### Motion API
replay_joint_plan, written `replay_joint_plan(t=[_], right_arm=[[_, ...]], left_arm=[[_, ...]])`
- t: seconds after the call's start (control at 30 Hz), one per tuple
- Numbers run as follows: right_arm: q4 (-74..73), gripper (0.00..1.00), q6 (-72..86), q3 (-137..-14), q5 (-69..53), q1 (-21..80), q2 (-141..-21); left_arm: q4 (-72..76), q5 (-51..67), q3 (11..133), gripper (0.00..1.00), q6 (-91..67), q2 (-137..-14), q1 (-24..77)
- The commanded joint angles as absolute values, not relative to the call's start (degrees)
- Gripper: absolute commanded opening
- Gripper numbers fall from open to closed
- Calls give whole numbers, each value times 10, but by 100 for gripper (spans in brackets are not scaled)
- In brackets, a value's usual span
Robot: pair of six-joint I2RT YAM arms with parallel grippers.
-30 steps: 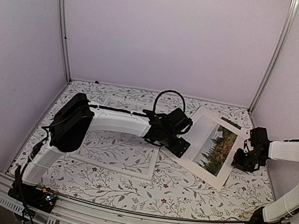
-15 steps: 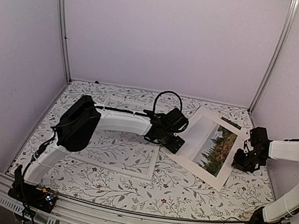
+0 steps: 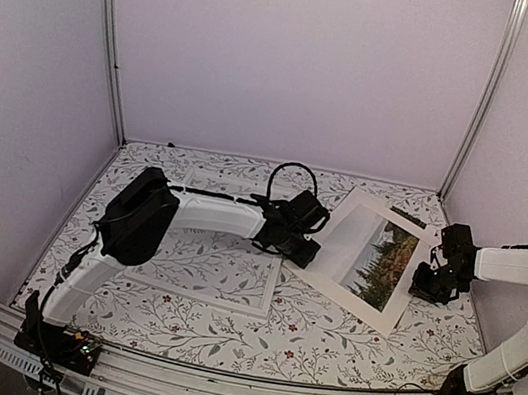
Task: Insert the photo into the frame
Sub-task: Pick up the mat board from the photo.
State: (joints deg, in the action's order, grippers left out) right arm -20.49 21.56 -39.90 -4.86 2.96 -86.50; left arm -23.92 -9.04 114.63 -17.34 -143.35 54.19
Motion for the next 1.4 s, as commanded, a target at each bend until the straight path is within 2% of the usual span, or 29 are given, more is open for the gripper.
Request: replay_joint_plan(t=[0.0,0.57,1.03,1.37], right_arm=[[-215,17,208,-408,-52,32,-878],[-219,25,203,-423,-66,32,-880],[-224,33,207,-435,-66,32,-883],[-221,34,207,-435,-70,32,-887]], left_arm=[[-244,-80,1107,47,-181,-1414,531],[-236,-107,1095,27,-164,-1387,531],[-228,-107,1078,23,-162,-1347,531],[-220,-32,1072,21,-179,-1327,525]])
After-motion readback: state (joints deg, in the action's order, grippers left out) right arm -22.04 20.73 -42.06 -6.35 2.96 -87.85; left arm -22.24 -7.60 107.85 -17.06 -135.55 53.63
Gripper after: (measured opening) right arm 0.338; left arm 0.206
